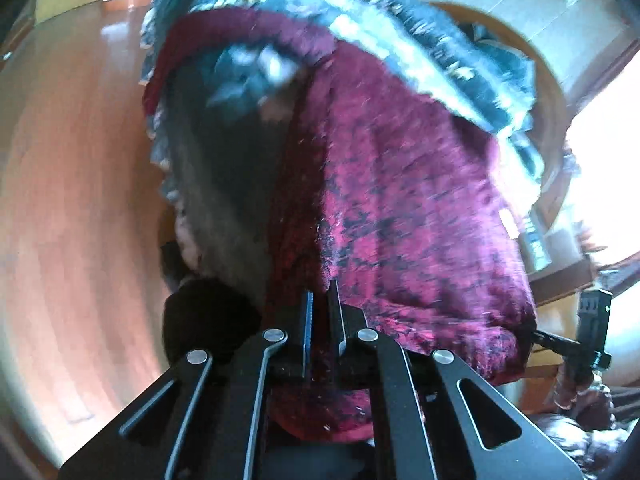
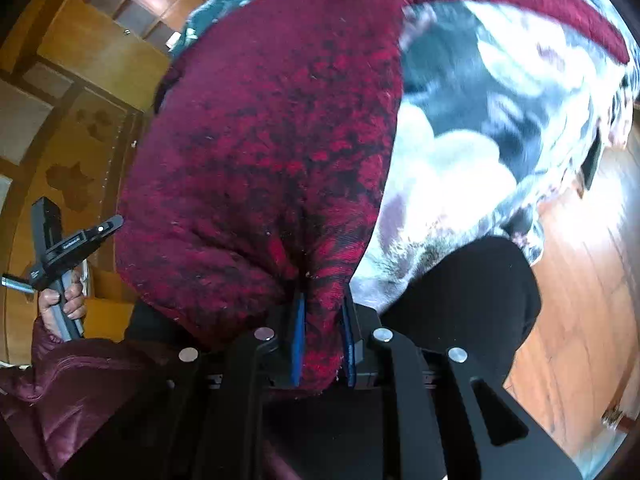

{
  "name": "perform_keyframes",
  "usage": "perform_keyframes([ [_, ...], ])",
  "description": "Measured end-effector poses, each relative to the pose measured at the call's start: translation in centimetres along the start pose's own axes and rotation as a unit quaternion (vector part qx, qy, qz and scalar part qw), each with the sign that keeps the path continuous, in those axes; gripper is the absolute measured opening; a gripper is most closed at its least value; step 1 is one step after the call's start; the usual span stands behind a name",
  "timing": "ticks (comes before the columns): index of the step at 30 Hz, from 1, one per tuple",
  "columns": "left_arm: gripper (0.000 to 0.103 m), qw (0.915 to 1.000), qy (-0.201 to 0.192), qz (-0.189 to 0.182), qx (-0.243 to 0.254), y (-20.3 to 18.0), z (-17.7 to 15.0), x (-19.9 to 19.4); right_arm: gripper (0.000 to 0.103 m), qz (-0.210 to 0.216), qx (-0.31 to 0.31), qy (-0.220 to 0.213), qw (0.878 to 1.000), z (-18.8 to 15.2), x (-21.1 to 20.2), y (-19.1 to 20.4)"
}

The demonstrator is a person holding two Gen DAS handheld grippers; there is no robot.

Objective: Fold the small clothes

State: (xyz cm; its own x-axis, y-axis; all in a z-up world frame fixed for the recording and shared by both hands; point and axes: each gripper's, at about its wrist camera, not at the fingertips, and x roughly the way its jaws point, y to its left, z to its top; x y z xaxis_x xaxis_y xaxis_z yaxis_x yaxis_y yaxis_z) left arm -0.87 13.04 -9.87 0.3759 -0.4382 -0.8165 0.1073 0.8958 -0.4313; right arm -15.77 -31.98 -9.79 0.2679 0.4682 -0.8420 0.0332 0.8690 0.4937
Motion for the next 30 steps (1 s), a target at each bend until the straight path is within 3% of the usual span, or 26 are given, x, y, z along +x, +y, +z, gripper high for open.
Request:
perform_keyframes([
  [1, 0.008, 0.9998, 0.007, 0.018, -0.004, 0.1, 0.1, 0.5, 0.019, 0.005, 0.000, 0.001, 1.000, 0.4, -0.1, -0.2],
  [2, 0.008, 0.9996, 0.002, 0.027, -0.005, 0.2, 0.2, 0.4, 0.029, 0.010, 0.000, -0.001, 1.000, 0.7, -0.3, -0.4],
  [3, 0.008, 0.9993, -0.010, 0.035, -0.002, 0.2, 0.5, 0.0, 0.042, 0.014, 0.002, -0.004, 1.000, 1.2, -0.6, -0.8],
  [5, 0.008, 0.9978, -0.039, 0.054, 0.008, -0.1, 1.4, -0.8, 0.058, 0.014, 0.004, -0.020, 1.000, 2.2, -1.4, -1.2],
  [6, 0.008, 0.9962, -0.059, 0.061, 0.017, -0.6, 2.1, -1.3, 0.061, 0.012, 0.005, -0.032, 0.999, 2.6, -1.8, -1.3],
  [8, 0.028, 0.9939, -0.078, 0.070, 0.034, -1.8, 3.0, -1.6, 0.066, 0.009, 0.023, -0.065, 0.998, 4.2, -3.6, -2.7],
  [9, 0.052, 0.9922, -0.089, 0.076, 0.042, -2.6, 3.4, -1.7, 0.074, 0.008, 0.033, -0.079, 0.996, 4.5, -4.4, -3.4],
  [10, 0.065, 0.9890, -0.109, 0.082, 0.057, -3.7, 3.9, -1.7, 0.077, 0.005, 0.058, -0.106, 0.993, 5.4, -5.4, -4.7],
  [11, 0.067, 0.9865, -0.122, 0.083, 0.070, -4.7, 4.1, -1.6, 0.079, 0.003, 0.080, -0.123, 0.989, 6.0, -5.8, -5.7],
  [16, 0.067, 0.9845, -0.118, 0.071, 0.109, -9.4, 6.1, 1.1, 0.078, -0.002, 0.205, -0.203, 0.957, 9.2, -8.4, -13.3],
  [20, 0.067, 0.9842, -0.095, 0.060, 0.137, -12.2, 7.1, 3.7, 0.066, 0.015, 0.286, -0.264, 0.921, 12.5, -9.9, -18.8],
  [27, 0.067, 0.9825, -0.044, 0.071, 0.166, -14.5, 7.8, 7.8, 0.053, 0.044, 0.415, -0.313, 0.853, 17.9, -8.6, -26.1],
  [30, 0.067, 0.9841, -0.030, 0.075, 0.158, -14.2, 7.9, 8.7, 0.053, 0.049, 0.446, -0.318, 0.836, 19.1, -7.7, -28.4],
])
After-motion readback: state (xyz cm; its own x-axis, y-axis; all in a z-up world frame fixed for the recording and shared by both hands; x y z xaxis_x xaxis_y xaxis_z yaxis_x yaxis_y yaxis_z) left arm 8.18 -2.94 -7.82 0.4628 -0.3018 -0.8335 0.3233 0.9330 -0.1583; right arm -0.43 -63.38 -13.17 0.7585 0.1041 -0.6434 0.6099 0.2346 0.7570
